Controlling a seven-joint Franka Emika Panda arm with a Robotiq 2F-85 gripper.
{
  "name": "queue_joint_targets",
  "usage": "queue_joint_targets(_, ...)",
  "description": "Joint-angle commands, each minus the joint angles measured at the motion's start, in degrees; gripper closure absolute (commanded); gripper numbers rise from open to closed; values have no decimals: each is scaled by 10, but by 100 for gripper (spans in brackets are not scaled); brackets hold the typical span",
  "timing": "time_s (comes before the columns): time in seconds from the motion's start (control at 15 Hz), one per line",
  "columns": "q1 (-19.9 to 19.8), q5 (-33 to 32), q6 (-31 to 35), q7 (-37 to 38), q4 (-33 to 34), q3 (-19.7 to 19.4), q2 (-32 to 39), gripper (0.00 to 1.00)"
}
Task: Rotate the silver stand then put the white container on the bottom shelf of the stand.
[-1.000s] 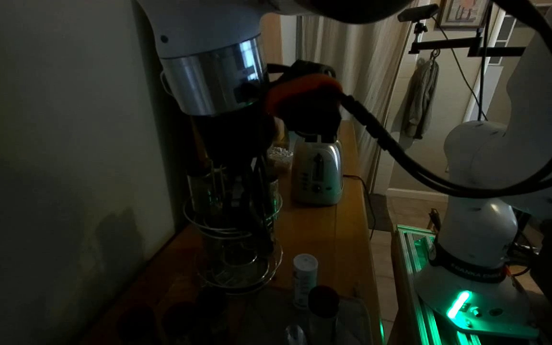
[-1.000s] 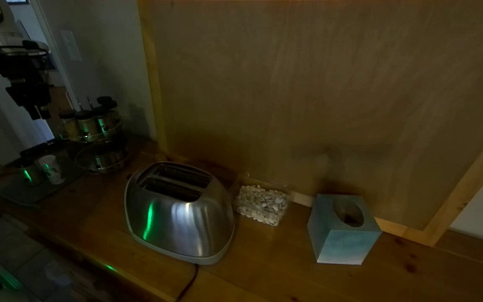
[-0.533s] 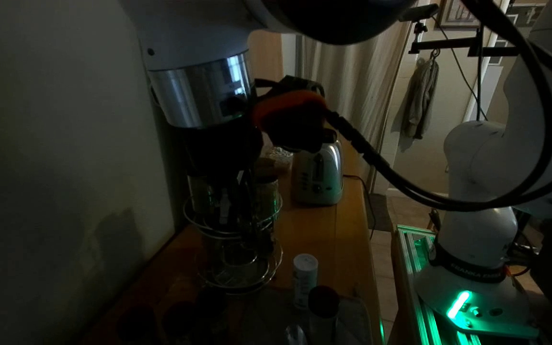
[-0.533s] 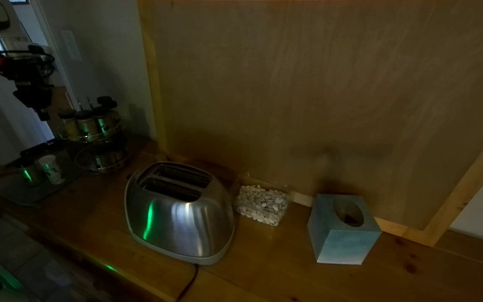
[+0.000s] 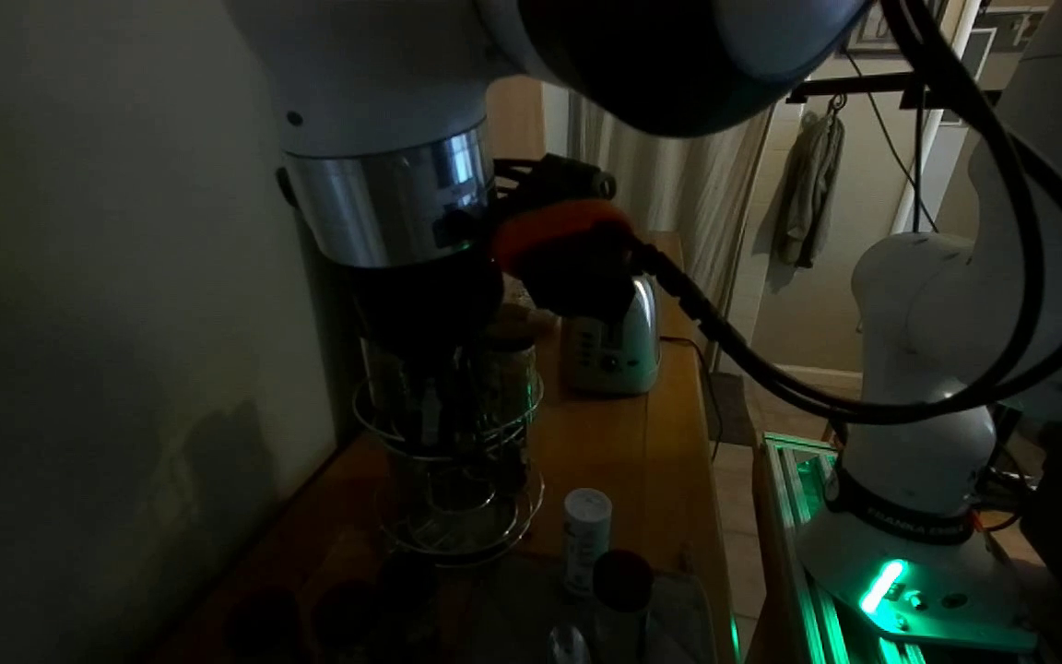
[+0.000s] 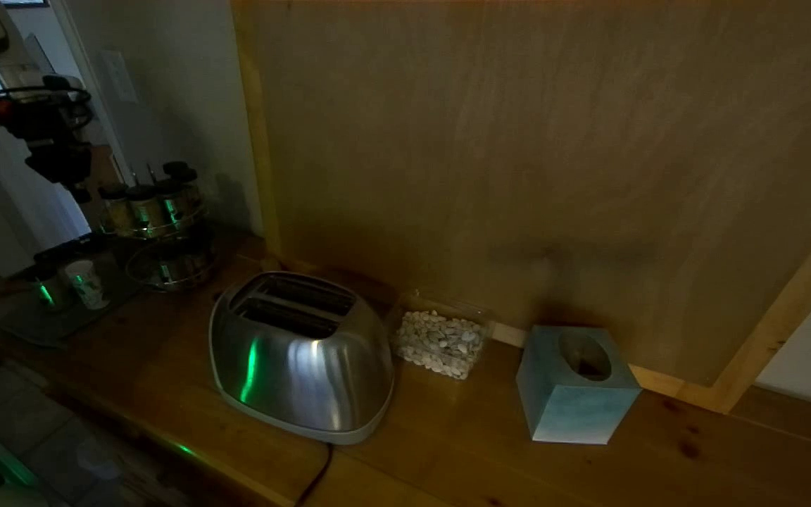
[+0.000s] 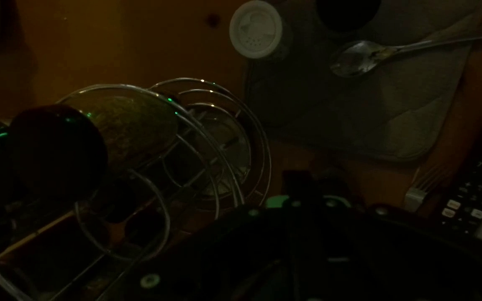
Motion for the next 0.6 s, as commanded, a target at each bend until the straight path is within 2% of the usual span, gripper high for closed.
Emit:
queue_joint_targets(0.0, 7, -28, 31, -6, -27, -5, -12, 100)
queue_joint_targets(0.53, 11, -85, 63, -30, -65, -3, -19, 100)
